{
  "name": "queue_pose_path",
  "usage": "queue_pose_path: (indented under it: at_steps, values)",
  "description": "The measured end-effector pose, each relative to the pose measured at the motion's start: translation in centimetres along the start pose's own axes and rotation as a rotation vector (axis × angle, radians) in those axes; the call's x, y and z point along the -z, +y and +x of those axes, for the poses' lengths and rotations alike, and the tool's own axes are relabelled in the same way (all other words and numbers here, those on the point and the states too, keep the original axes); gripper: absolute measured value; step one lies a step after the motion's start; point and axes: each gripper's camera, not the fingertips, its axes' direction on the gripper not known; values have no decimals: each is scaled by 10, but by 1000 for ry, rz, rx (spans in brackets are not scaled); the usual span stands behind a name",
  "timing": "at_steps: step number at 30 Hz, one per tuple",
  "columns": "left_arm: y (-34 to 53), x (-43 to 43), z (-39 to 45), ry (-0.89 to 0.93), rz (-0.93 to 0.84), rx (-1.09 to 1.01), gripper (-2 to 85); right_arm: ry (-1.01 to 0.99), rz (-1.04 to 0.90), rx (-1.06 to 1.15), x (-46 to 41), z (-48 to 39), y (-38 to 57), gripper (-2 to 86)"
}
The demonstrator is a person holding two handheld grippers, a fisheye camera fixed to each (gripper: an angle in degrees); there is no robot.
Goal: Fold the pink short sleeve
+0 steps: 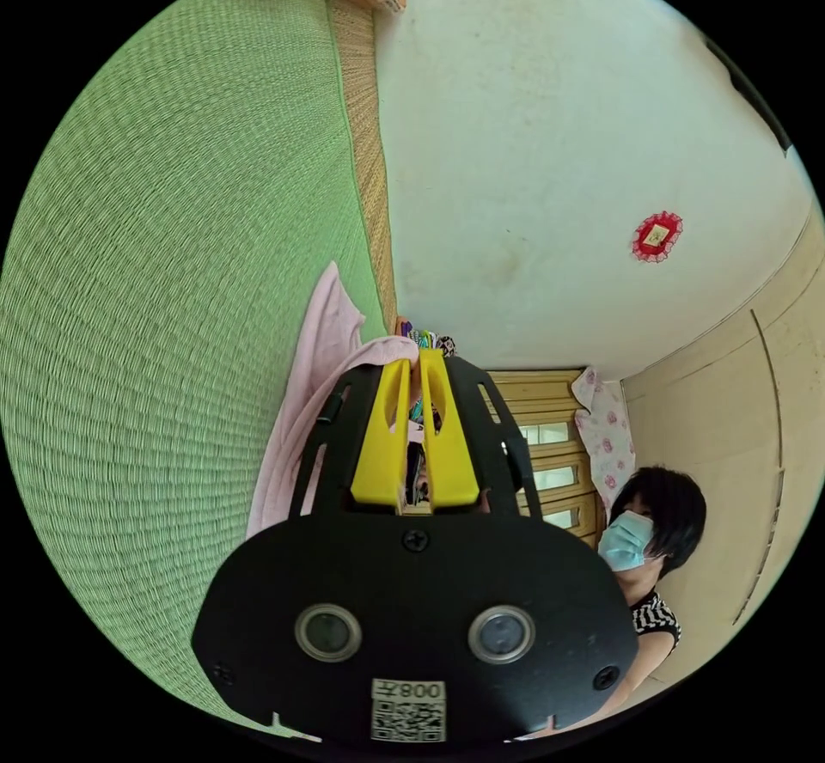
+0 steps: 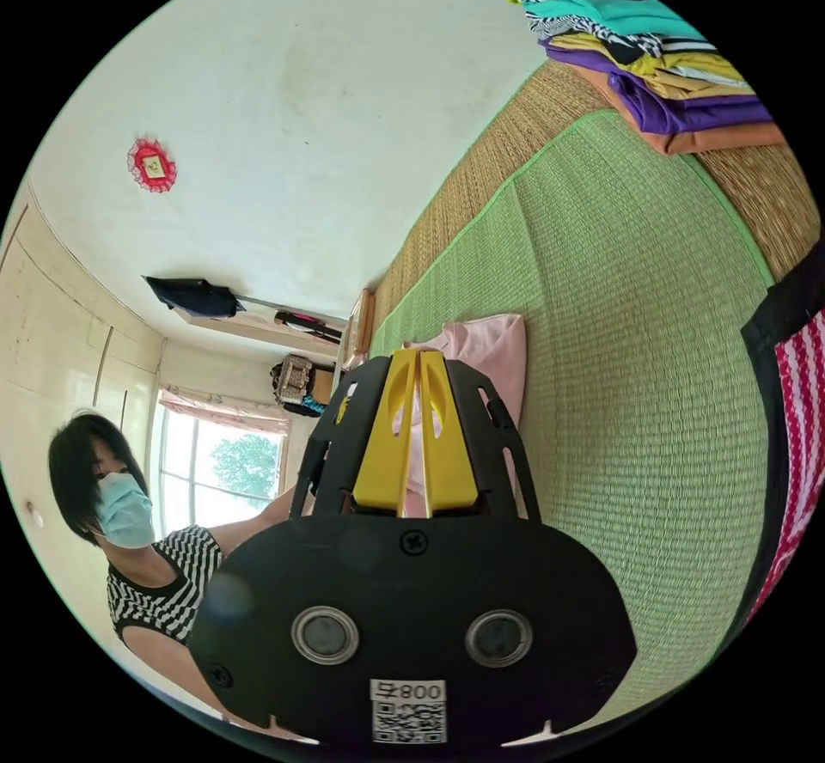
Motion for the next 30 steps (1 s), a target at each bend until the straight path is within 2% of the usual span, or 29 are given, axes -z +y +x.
queue_pose_path:
  at_steps: [4,8,19,24,27,30]
  values:
    - [-11,-23,21,6,1,-34,35,42,-20,20,-13,-3,-25,2]
    - [-11,-42,26,-51,13,5,63,89,-52,-62,-36,19,-39,6]
    - [47,-64,59,-156,55,-2,82,169,-7,-148,-56,55,-7,44]
    - [75,-105,104,-366,-90,-150,83,281,-24,-50,-74,31,20,59]
    - [85,-142,137,-562,-185,-292,87,395,-102,79,-109,0,36,63]
    - [94,-189,166,-845,-297,-459,95,548,-163,221,-150,-32,49,70]
